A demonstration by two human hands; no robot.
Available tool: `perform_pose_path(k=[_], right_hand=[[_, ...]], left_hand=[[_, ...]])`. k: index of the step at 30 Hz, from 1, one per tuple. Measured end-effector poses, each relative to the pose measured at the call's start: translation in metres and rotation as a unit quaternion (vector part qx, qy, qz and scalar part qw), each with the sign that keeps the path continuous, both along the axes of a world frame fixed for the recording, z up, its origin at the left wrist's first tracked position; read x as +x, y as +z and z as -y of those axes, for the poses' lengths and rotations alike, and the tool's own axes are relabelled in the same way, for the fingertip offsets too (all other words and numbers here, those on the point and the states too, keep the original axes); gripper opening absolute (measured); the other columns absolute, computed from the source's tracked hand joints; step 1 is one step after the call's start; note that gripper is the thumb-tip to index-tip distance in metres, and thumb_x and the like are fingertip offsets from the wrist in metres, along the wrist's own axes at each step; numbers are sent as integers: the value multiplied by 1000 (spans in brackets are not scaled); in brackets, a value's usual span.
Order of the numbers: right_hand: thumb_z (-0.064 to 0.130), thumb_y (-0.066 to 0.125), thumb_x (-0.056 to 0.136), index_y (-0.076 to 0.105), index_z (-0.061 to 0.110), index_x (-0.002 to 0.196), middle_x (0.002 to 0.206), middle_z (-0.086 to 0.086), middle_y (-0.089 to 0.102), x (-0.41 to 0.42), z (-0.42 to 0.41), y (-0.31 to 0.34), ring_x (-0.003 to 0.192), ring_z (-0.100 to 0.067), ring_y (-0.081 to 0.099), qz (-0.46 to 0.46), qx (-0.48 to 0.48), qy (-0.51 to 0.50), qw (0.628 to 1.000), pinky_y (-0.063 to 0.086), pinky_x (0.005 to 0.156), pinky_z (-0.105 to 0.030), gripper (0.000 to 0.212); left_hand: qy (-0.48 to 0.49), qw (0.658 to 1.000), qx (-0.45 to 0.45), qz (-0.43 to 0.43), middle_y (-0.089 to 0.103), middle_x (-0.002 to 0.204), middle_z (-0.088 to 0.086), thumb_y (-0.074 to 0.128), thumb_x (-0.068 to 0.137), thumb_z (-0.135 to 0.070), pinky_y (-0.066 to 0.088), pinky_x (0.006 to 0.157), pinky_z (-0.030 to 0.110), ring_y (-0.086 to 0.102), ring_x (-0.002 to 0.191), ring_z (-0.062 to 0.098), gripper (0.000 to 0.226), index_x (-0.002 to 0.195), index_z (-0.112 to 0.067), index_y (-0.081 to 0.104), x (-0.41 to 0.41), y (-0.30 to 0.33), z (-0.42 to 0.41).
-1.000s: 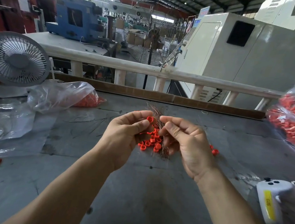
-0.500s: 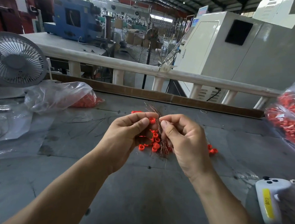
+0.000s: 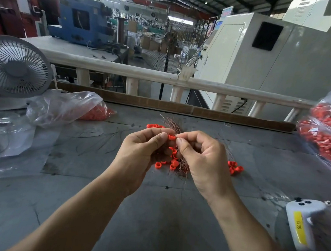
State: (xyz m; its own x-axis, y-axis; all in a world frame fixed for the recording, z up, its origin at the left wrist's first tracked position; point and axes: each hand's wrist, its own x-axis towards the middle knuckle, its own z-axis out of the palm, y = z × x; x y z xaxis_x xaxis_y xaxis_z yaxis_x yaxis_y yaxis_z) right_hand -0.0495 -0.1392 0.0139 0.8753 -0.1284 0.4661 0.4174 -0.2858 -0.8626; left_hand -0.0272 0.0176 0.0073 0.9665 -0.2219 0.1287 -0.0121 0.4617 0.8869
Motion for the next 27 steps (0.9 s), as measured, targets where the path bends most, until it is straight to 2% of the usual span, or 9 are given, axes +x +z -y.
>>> perform_pose_path(k=[4, 7, 12, 16, 24, 27], right_hand=[[15, 72, 97, 76, 25, 91, 77, 5, 77, -2, 1, 2, 70, -7, 72, 3, -5, -10, 1000, 55, 63, -17, 12], [16, 72, 96, 76, 25, 90, 76, 7, 76, -3, 0, 3, 70, -6, 72, 2, -19, -21, 1000, 55, 63, -16, 12], [17, 73, 96, 76, 26, 90, 77, 11, 75, -3, -1, 3, 73, -5, 72, 8, -53, -36, 998, 52, 63, -12, 11], [18, 74, 95, 76, 26, 90, 76, 10, 75, -3, 0, 2, 72, -7, 73, 10, -71, -45, 996, 56, 62, -18, 10], [17, 74, 94, 77, 24, 88, 69, 7, 72, -3, 2, 2, 62, -10, 68, 23, -82, -50, 995, 52, 56, -20, 10], [17, 74, 95, 77, 24, 89, 67, 8, 71, -3, 1, 1, 59, -7, 66, 24, -85, -53, 995, 47, 54, -15, 10]], left_hand=[[-13, 1000, 2, 5, 71, 93, 20, 72, 81, -11, 61, 74, 31, 68, 76, 21, 34, 113, 0, 74, 0, 1, 1], [1, 1000, 6, 5, 74, 95, 19, 74, 75, -10, 60, 71, 29, 70, 77, 22, 38, 112, -2, 74, -1, 1, 3], [22, 999, 20, 21, 73, 88, 16, 74, 78, -8, 59, 68, 26, 68, 73, 20, 31, 108, -4, 75, -2, 0, 4], [29, 999, 31, 32, 73, 90, 17, 70, 87, 1, 59, 68, 27, 68, 73, 22, 22, 107, -5, 75, -2, 0, 4], [25, 998, 35, 37, 74, 88, 15, 74, 77, -11, 59, 69, 27, 67, 73, 20, 30, 106, -8, 78, -3, 2, 3], [26, 997, 50, 46, 75, 90, 15, 75, 77, -14, 59, 71, 28, 68, 74, 20, 29, 106, -10, 79, -2, 1, 3]])
